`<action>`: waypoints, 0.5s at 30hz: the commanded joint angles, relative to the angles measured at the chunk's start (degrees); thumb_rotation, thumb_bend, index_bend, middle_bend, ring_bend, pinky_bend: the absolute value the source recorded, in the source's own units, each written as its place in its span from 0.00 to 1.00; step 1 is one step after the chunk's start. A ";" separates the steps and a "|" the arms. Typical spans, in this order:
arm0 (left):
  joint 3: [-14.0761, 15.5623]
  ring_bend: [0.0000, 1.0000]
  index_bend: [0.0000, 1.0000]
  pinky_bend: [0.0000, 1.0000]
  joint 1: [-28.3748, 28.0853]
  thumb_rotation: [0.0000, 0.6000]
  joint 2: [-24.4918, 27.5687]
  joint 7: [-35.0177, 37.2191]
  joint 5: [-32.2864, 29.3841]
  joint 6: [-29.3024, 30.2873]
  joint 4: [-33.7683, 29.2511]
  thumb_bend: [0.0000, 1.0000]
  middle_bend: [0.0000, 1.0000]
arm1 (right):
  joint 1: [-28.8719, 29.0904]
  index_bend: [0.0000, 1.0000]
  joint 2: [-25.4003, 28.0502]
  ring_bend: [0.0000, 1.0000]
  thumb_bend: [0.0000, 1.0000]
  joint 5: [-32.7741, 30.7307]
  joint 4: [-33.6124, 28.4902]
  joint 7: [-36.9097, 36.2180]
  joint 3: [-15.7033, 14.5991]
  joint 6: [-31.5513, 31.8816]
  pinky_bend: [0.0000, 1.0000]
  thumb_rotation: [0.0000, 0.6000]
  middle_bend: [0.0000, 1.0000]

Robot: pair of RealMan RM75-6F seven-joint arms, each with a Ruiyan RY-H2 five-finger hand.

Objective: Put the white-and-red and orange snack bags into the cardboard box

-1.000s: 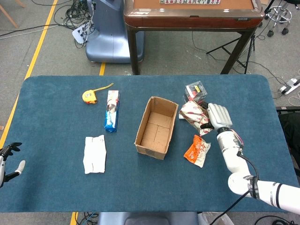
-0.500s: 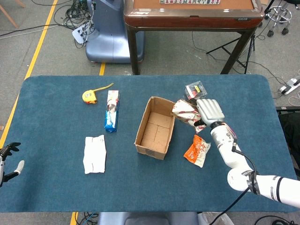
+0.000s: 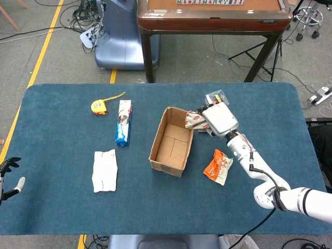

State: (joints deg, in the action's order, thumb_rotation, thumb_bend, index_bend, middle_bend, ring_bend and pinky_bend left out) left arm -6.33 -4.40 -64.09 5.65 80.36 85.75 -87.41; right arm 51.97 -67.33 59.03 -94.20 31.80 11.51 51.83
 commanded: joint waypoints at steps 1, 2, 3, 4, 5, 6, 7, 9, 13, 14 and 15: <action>-0.03 0.42 0.27 0.57 -0.06 1.00 -0.11 0.10 -0.23 -0.26 0.26 0.30 0.41 | 0.94 0.52 -1.01 0.49 0.33 10.03 5.34 0.49 -2.80 1.13 0.55 1.00 0.55; -0.06 0.42 0.27 0.57 -0.08 1.00 -0.15 0.12 -0.35 -0.35 0.37 0.30 0.41 | 1.06 0.52 -1.22 0.49 0.33 12.00 6.41 0.08 -3.17 1.35 0.55 1.00 0.55; -0.09 0.42 0.27 0.57 -0.13 1.00 -0.19 0.25 -0.49 -0.54 0.51 0.30 0.41 | 1.23 0.52 -1.56 0.49 0.33 14.57 7.85 -0.65 -3.60 1.72 0.55 1.00 0.55; -0.08 0.42 0.27 0.57 -0.12 1.00 -0.22 0.34 -0.52 -0.58 0.63 0.30 0.41 | 1.34 0.52 -1.86 0.49 0.33 16.38 8.95 -1.30 -3.92 2.04 0.55 1.00 0.55; -0.10 0.42 0.27 0.57 -0.14 1.00 -0.25 0.43 -0.58 -0.64 0.74 0.30 0.41 | 1.45 0.52 -2.16 0.49 0.33 18.12 10.06 -2.04 -4.26 2.30 0.55 1.00 0.55; -0.11 0.42 0.27 0.57 -0.15 1.00 -0.29 0.50 -0.66 -0.73 0.87 0.30 0.41 | 1.63 0.52 -2.60 0.49 0.33 20.51 11.64 -3.07 -4.72 2.78 0.55 1.00 0.55; -0.11 0.42 0.27 0.57 -0.15 1.00 -0.33 0.55 -0.71 -0.79 0.97 0.30 0.41 | 1.77 0.52 -2.97 0.49 0.33 22.26 12.85 -4.03 -5.07 3.16 0.55 1.00 0.55; -0.07 0.42 0.27 0.57 -0.11 1.00 -0.44 0.70 -0.86 -0.94 1.25 0.30 0.41 | 2.13 0.52 -3.92 0.49 0.33 26.58 16.07 -6.58 -5.98 4.42 0.55 1.00 0.55; -0.08 0.42 0.27 0.57 -0.03 1.00 -0.53 0.99 -1.02 -1.01 1.67 0.30 0.40 | 2.89 0.53 -6.12 0.49 0.33 34.01 23.12 -12.35 -7.66 7.83 0.55 1.00 0.55; -0.08 0.42 0.27 0.57 0.02 1.00 -0.55 1.10 -1.09 -1.00 1.78 0.30 0.41 | 3.17 0.53 -6.84 0.49 0.33 35.85 25.39 -13.92 -8.08 8.89 0.55 1.00 0.55; -0.11 0.42 0.27 0.57 0.04 1.00 -0.58 1.16 -1.11 -0.97 1.86 0.30 0.40 | 3.36 0.53 -7.39 0.49 0.33 36.87 26.95 -14.89 -8.28 9.54 0.55 1.00 0.55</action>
State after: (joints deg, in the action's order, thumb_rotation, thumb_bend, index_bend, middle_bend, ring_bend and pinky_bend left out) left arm -6.43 -4.38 -64.66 6.79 79.26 84.77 -85.56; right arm 54.40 -72.45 91.38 -72.33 21.09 4.86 58.39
